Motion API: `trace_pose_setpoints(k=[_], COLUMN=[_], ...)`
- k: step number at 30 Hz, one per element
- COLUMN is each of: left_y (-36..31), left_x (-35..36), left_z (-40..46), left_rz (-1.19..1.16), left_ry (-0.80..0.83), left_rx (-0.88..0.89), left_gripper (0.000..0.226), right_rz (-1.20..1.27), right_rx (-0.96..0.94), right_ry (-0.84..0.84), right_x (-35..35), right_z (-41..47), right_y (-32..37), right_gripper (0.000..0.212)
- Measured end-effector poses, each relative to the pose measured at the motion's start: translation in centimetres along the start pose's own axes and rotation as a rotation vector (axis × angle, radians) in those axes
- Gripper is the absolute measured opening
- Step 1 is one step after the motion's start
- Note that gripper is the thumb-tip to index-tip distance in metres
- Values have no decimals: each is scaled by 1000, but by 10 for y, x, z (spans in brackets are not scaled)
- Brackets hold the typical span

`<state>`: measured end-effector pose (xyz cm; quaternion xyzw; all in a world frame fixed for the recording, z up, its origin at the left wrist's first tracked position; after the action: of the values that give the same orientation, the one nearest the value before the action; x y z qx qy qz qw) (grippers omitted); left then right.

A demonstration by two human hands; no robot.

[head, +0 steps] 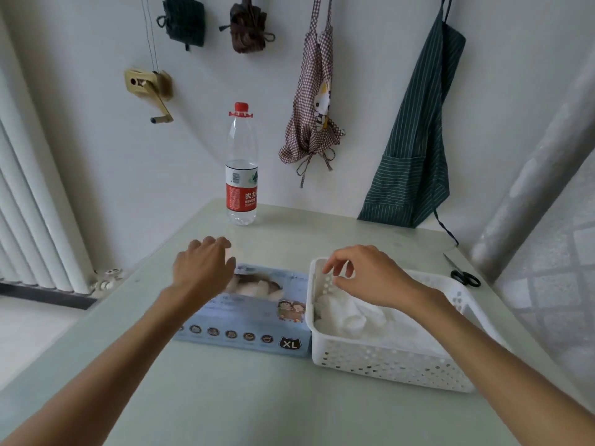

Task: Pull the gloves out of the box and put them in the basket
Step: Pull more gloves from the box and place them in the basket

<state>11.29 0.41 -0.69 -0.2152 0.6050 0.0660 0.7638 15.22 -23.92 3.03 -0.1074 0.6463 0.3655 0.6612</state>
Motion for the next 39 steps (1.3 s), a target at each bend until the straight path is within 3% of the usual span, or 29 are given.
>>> trace_pose_setpoints(k=[2,5,7,11,14,16,20,22,25,27,30,32,35,38,39], left_y=[41,66,69,65,64,66,69,70,70,70,69,68,67,66,66], left_x=[11,32,38,34,32,27,20,20,21,22,21,21,21,22,22], left_z=[2,-3,-9,-17,-18,-18,-20,-20,-21,-22,-21,-21,-21,-21,-22], left_rz=[44,-115,-223,-154,-146,-90,-51,-77,-104,-106,-101,-77,-30,-11,-12], left_ry=[126,263,248,186,158,128,211,256,240,222,216,234,236,230,228], left_rx=[-138,-247,-272,-280,-240,-163,1,9,1,1,-2,4,16,26,27], left_gripper=[56,52,50,45,46,60,88,87,89,89,88,86,86,86,86], right_rz=[6,-23,-78,-236,-265,-192,27,67,134,157,282,307,405,415,434], right_rx=[-32,-44,-26,66,84,38,4,-40,-49,-66,-39,-48,-23,-89,-112], right_ry=[30,122,137,26,30,48,65,96,-53,15,-132,-62,-229,-68,-92], right_x=[16,46,61,78,93,93,63,53,39,43,39,43,35,42,42], right_z=[16,40,51,63,70,72,66,61,56,53,52,53,57,59,61], right_y=[20,41,49,57,66,70,66,65,63,65,62,64,61,78,82], right_gripper=[19,19,20,40,29,17,18,17,13,15,12,13,11,12,12])
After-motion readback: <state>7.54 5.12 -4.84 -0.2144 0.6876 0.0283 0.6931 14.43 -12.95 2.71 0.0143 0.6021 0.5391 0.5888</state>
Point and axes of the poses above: each hand's wrist, its own z-axis towards the middle knuckle, its own x-axis out of the palm, y = z × x, the point moved 4 cm from there along z, towards the middle knuckle, and after that the axes turned 4 degrees about -x, right-handed, at the moved point
